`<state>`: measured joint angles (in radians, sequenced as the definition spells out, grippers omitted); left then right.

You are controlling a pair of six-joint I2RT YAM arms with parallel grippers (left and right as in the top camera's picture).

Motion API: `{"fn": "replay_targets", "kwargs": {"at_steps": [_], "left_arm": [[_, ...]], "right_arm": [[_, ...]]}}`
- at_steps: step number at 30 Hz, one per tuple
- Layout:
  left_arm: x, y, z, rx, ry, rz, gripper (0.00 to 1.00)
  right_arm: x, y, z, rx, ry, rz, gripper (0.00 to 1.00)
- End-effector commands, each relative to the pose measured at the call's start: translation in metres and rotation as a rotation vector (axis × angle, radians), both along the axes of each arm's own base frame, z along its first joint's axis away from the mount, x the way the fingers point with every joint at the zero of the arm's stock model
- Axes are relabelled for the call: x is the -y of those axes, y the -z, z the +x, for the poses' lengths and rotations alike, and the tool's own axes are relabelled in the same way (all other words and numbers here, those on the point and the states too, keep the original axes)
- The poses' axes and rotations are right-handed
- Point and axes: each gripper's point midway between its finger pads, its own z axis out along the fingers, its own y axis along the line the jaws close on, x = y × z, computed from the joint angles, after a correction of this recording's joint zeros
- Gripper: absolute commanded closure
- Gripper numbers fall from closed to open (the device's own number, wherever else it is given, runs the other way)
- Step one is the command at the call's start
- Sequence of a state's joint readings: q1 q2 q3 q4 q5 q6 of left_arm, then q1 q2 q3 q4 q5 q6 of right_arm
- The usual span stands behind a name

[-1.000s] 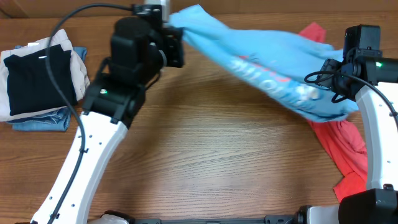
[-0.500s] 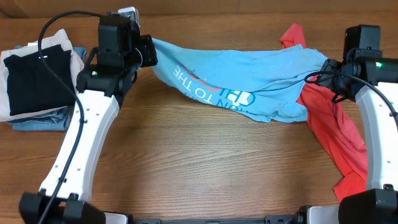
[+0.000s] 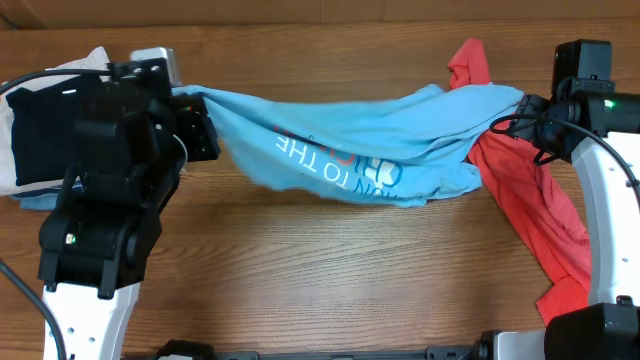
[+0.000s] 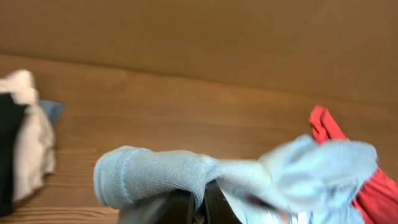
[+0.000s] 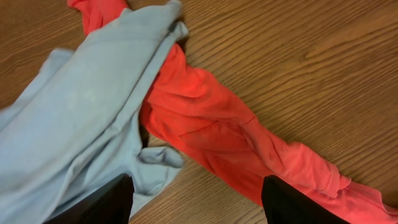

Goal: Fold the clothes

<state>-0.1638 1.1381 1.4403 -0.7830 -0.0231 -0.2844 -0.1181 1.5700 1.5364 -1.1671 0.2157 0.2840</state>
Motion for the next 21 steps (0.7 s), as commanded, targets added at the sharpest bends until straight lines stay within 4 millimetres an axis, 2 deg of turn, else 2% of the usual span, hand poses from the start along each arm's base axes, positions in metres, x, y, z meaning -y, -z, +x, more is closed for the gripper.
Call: {"fn": "replay_targets", "kwargs": {"at_steps": [1, 3, 7, 9, 12, 13, 14, 15, 18, 21], "left_arm": [[-0.023, -0.010, 0.014, 0.052, -0.123, 0.077, 0.96], [-0.023, -0.006, 0.032, 0.059, -0.125, 0.103, 0.96], [-0.021, 0.021, 0.088, 0.054, -0.122, 0.186, 0.96], [-0.034, 0.038, 0.121, 0.063, -0.183, 0.224, 0.96], [-0.059, 0.070, 0.160, 0.048, -0.249, 0.217, 0.92], [-0.063, 0.083, 0.168, 0.019, -0.249, 0.199, 0.75], [-0.065, 0.100, 0.174, -0.028, -0.233, 0.170, 0.22], [-0.065, 0.115, 0.176, -0.081, -0.213, 0.143, 0.00], [-0.049, 0.166, 0.161, -0.304, -0.128, 0.025, 0.00], [-0.018, 0.195, 0.129, -0.485, -0.022, -0.074, 0.00]], "right_arm": [[0.001, -0.017, 0.002, 0.052, 0.002, -0.006, 0.30], [0.001, -0.017, 0.002, 0.051, 0.002, -0.006, 0.30], [0.001, -0.017, 0.002, 0.051, 0.002, -0.006, 0.30], [0.001, -0.016, 0.001, 0.048, 0.002, -0.005, 0.30], [0.000, -0.015, -0.001, 0.038, 0.002, -0.004, 0.30], [0.000, -0.015, -0.001, 0.035, 0.002, -0.004, 0.30], [0.000, -0.015, -0.002, 0.032, 0.002, -0.003, 0.30], [0.000, -0.014, -0.002, 0.030, 0.002, -0.003, 0.30], [0.000, -0.015, -0.002, 0.031, 0.002, -0.003, 0.30], [0.000, -0.015, -0.002, 0.033, 0.002, -0.003, 0.30]]}}
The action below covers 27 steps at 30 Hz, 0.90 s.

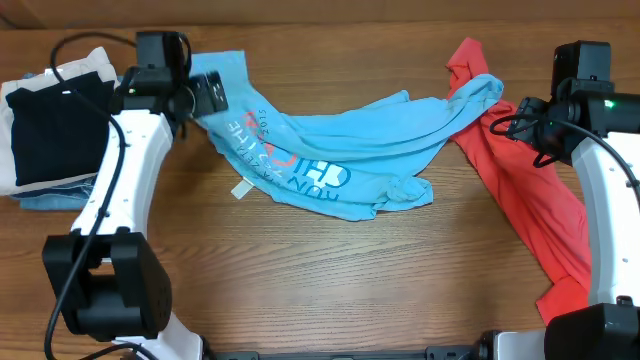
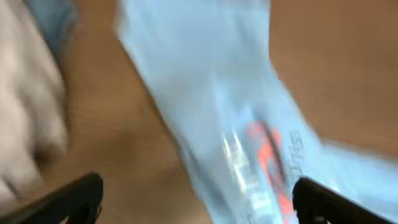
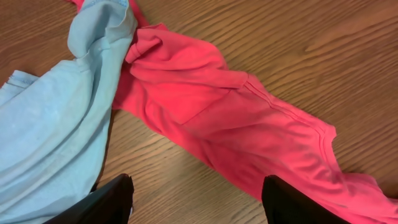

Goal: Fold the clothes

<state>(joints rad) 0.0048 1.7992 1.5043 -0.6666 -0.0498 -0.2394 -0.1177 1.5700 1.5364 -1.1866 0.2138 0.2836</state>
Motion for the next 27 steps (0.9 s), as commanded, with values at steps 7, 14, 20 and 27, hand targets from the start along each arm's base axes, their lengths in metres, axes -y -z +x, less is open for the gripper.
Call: {"fn": "replay_targets", "kwargs": {"at_steps": [7, 14, 20, 27], "left_arm": [[0.137, 0.012, -0.093, -0.357, 0.276, -0.298, 0.00], [0.204, 0.040, -0.150, -0.512, 0.333, -0.297, 0.06], [0.256, 0.076, -0.196, -0.587, 0.299, -0.324, 0.17], [0.288, 0.109, -0.206, -0.504, 0.262, -0.313, 0.24]], "right_arm": [[0.001, -0.014, 0.003, 0.039, -0.018, -0.015, 0.30], [0.001, -0.010, 0.004, 0.028, -0.020, -0.015, 0.30], [0.001, -0.010, 0.004, 0.027, -0.021, -0.014, 0.30], [0.001, -0.010, 0.003, 0.023, -0.020, -0.014, 0.30]]}}
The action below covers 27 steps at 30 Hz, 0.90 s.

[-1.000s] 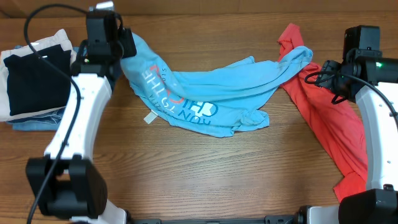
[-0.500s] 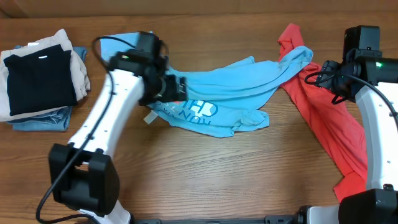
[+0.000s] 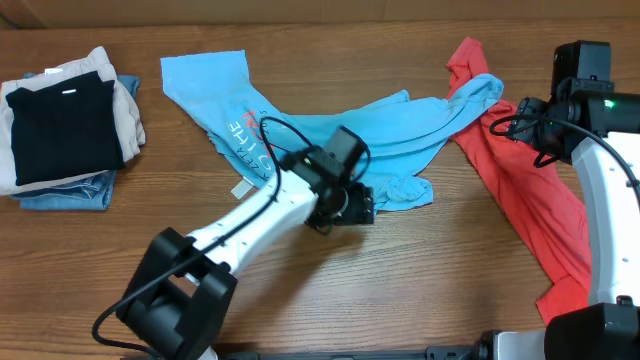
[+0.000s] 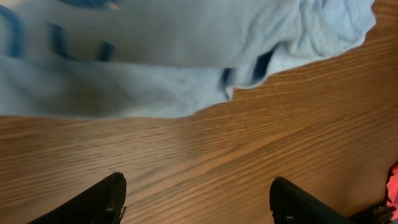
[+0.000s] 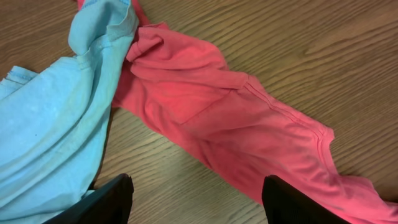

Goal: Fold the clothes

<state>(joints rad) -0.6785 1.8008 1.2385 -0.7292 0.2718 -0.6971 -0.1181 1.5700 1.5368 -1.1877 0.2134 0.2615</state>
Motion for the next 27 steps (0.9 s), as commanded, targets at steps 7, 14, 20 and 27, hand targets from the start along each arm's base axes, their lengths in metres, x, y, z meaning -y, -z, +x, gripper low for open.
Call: {"fn": "replay_targets", "kwargs": {"at_steps": [7, 14, 20, 27], "left_arm": [[-0.018, 0.028, 0.009, 0.089, -0.234, 0.161, 0.24], [-0.016, 0.039, 0.012, 0.098, -0.261, 0.145, 0.28], [-0.021, 0.061, 0.011, 0.068, -0.260, 0.189, 0.29], [-0.015, 0.071, 0.017, 0.079, -0.262, 0.175, 0.43]], "right_arm": [[0.001, -0.010, 0.003, 0.028, -0.001, -0.006, 0.30], [0.001, -0.010, 0.003, 0.027, -0.001, -0.006, 0.30], [0.001, -0.009, 0.003, 0.026, -0.001, -0.006, 0.29], [0.001, -0.009, 0.003, 0.026, -0.001, -0.005, 0.29]]}}
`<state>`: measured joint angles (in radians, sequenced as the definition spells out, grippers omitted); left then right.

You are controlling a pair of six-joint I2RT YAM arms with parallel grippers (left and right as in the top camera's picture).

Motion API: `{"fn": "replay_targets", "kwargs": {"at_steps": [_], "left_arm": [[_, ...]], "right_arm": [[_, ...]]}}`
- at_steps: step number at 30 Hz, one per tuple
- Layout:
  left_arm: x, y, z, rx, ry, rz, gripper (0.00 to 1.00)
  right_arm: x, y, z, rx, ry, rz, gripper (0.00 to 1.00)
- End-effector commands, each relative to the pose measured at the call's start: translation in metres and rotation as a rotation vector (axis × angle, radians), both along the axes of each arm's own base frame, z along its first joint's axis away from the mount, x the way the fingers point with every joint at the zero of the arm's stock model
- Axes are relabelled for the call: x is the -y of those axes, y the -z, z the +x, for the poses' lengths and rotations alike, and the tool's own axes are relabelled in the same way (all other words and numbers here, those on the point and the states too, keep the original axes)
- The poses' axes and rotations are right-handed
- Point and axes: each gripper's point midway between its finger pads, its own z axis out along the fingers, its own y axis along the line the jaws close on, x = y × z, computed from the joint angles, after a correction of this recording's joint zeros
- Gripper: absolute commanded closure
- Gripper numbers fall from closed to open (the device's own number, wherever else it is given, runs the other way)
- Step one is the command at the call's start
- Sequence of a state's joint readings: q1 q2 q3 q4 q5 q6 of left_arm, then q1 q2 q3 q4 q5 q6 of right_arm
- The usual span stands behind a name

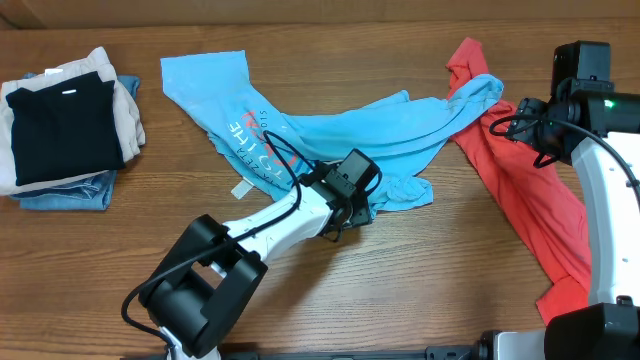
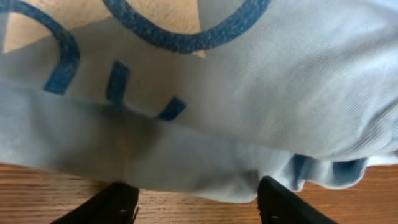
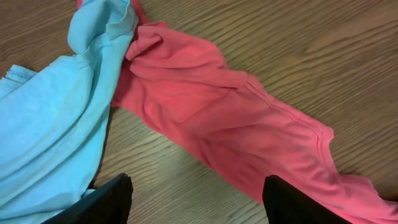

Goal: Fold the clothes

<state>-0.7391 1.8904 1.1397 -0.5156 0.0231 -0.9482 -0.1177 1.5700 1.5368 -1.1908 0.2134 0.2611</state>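
Note:
A light blue T-shirt with printed letters lies crumpled across the middle of the table. Its right sleeve rests on a red shirt that runs down the right side. My left gripper stands open at the blue shirt's near hem. In the left wrist view the blue shirt fills the frame, its hem lying between the spread fingers of the left gripper. My right gripper is open and holds nothing, above bare wood between the blue shirt and the red shirt.
A stack of folded clothes, black on top over beige and denim blue, sits at the far left. The wooden table runs to the front edge. My right arm stands along the right side.
My left gripper has moved from the bare wood just in front of the blue shirt up to its hem, still open. The right arm and both shirts have not moved.
First the blue shirt hung stretched between the left gripper, shut on its left end, and the right gripper. Then it lay on the table, with the left gripper open at its far left corner. Later the left gripper was open before the hem, now at it.

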Motion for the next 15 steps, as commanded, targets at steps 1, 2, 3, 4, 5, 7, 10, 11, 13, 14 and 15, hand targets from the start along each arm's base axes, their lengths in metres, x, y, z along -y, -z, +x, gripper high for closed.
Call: {"fn": "replay_targets", "kwargs": {"at_steps": [1, 2, 3, 4, 5, 7, 10, 11, 13, 14, 15], "left_arm": [[-0.007, 0.017, -0.002, -0.024, -0.016, 0.039, 0.50], [-0.008, 0.017, -0.002, -0.024, -0.017, 0.039, 0.57], [-0.008, 0.017, -0.002, -0.023, -0.019, 0.039, 0.66], [-0.009, 0.017, -0.001, -0.023, -0.020, 0.039, 0.73], [-0.009, 0.017, -0.001, -0.021, -0.022, 0.042, 0.80], [-0.012, 0.017, 0.002, -0.014, -0.028, 0.050, 0.95], [-0.014, 0.016, 0.002, -0.012, -0.018, 0.055, 0.96], [-0.016, 0.013, 0.002, -0.015, -0.019, 0.059, 0.96], [-0.029, 0.004, 0.003, -0.022, -0.043, 0.089, 0.96], [-0.038, -0.003, 0.004, -0.023, -0.056, 0.108, 0.96], [-0.050, -0.014, 0.006, -0.021, -0.066, 0.133, 0.96]], "right_arm": [[0.001, -0.010, 0.004, 0.029, 0.000, -0.006, 0.29], [0.001, -0.010, 0.004, 0.029, 0.000, -0.006, 0.29], [0.001, -0.010, 0.004, 0.029, 0.000, -0.006, 0.29], [0.001, -0.010, 0.004, 0.029, 0.000, -0.006, 0.29], [0.001, -0.010, 0.004, 0.029, 0.000, -0.005, 0.29], [0.001, -0.010, 0.003, 0.029, 0.000, -0.005, 0.29], [0.001, -0.010, 0.003, 0.027, 0.000, -0.006, 0.29], [0.001, -0.009, 0.003, 0.026, 0.000, -0.006, 0.29], [0.001, -0.009, 0.003, 0.025, 0.000, -0.005, 0.29], [0.001, -0.009, 0.003, 0.026, 0.000, -0.006, 0.29], [0.001, -0.009, 0.003, 0.026, 0.000, -0.006, 0.29]]}}
